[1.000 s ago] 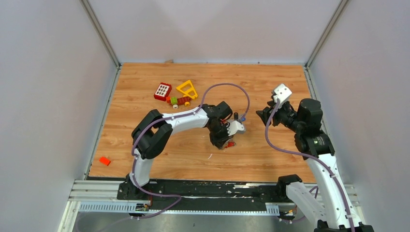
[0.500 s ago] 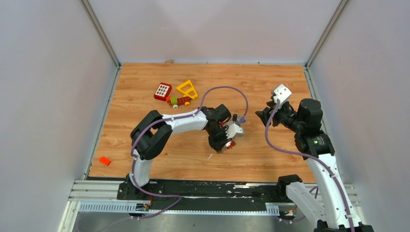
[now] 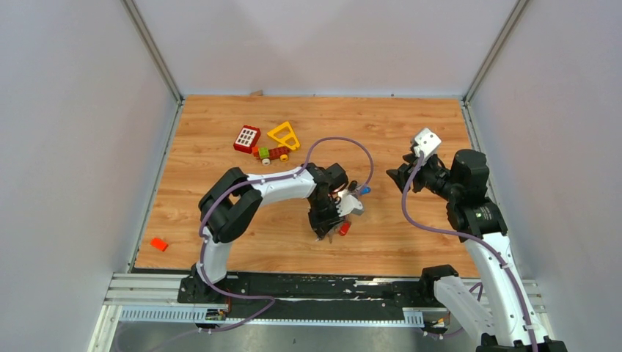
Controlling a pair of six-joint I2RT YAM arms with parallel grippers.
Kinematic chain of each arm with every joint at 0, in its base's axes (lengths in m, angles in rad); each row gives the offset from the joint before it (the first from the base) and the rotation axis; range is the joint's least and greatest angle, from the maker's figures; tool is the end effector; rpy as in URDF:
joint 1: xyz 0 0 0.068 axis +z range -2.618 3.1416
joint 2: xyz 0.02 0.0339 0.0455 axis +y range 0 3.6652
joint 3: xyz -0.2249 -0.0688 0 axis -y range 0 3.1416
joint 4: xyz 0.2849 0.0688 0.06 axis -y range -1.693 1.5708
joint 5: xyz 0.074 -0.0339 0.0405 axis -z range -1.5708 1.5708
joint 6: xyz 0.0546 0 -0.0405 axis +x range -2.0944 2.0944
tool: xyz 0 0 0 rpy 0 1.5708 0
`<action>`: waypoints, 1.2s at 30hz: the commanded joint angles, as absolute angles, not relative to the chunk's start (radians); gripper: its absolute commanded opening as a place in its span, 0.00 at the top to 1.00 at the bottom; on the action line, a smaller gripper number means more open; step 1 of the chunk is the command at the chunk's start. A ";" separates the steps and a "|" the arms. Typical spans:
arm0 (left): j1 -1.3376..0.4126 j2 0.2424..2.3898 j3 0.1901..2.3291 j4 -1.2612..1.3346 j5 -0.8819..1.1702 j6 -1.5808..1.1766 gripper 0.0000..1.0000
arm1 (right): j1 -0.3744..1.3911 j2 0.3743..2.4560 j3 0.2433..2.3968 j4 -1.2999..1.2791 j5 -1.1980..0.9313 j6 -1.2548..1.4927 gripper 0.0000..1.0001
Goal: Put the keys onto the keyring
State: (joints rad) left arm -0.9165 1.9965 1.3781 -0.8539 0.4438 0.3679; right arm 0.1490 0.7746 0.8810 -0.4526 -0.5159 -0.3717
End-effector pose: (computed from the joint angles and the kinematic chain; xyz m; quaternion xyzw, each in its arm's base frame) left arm 0.2199 -0.3253 0.0793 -0.5922 -0.7737 0.2246 0.0133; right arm 0.2437 0.0638 0.3195 -0.3454 0.7268 0.1457 0.5755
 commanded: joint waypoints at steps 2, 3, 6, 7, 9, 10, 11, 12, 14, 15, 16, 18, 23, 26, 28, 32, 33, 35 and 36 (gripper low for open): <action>-0.919 2.018 1.360 -0.906 0.354 0.377 0.65 | 0.144 0.773 0.871 -0.436 -0.547 -0.383 0.41; -0.917 2.012 1.359 -0.906 0.347 0.377 0.61 | 0.144 0.774 0.871 -0.436 -0.549 -0.383 0.41; -0.912 1.994 1.357 -0.904 0.318 0.374 0.47 | 0.144 0.776 0.872 -0.436 -0.553 -0.383 0.41; -0.909 1.986 1.357 -0.906 0.310 0.375 0.45 | 0.144 0.775 0.873 -0.437 -0.553 -0.385 0.41; -0.904 1.968 1.353 -0.909 0.290 0.378 0.39 | 0.144 0.773 0.873 -0.438 -0.551 -0.384 0.41; -0.900 1.952 1.347 -0.908 0.280 0.381 0.36 | 0.144 0.772 0.873 -0.438 -0.551 -0.383 0.41; -0.897 1.935 1.336 -0.904 0.269 0.382 0.33 | 0.144 0.772 0.873 -0.438 -0.551 -0.383 0.41; -0.890 1.915 1.325 -0.897 0.256 0.383 0.29 | 0.143 0.772 0.873 -0.439 -0.550 -0.381 0.40; -0.876 1.867 1.301 -0.878 0.232 0.382 0.24 | 0.144 0.776 0.871 -0.434 -0.548 -0.374 0.38; -0.869 1.838 1.287 -0.864 0.219 0.382 0.22 | 0.144 0.778 0.871 -0.433 -0.544 -0.372 0.37; -0.859 1.807 1.274 -0.845 0.201 0.381 0.18 | 0.144 0.781 0.871 -0.430 -0.540 -0.368 0.35; -0.836 1.743 1.249 -0.804 0.168 0.376 0.13 | 0.144 0.787 0.871 -0.425 -0.531 -0.360 0.29; -0.739 1.565 1.183 -0.663 0.104 0.342 0.05 | 0.141 0.808 0.889 -0.420 -0.490 -0.336 0.00; -0.667 1.466 1.138 -0.569 0.085 0.308 0.00 | 0.135 0.827 0.905 -0.418 -0.475 -0.319 0.00; -0.617 1.405 1.109 -0.510 0.082 0.280 0.00 | 0.133 0.842 0.913 -0.409 -0.464 -0.310 0.00; -0.515 1.291 1.053 -0.396 0.084 0.223 0.00 | 0.133 0.881 0.927 -0.396 -0.413 -0.242 0.00; -0.501 1.259 1.034 -0.367 0.072 0.211 0.00 | 0.132 0.885 0.925 -0.392 -0.411 -0.237 0.00; -0.481 1.194 0.993 -0.297 0.033 0.194 0.00 | 0.132 0.882 0.915 -0.376 -0.410 -0.231 0.00; -0.474 1.159 0.969 -0.263 0.014 0.187 0.00 | 0.132 0.876 0.908 -0.365 -0.409 -0.223 0.00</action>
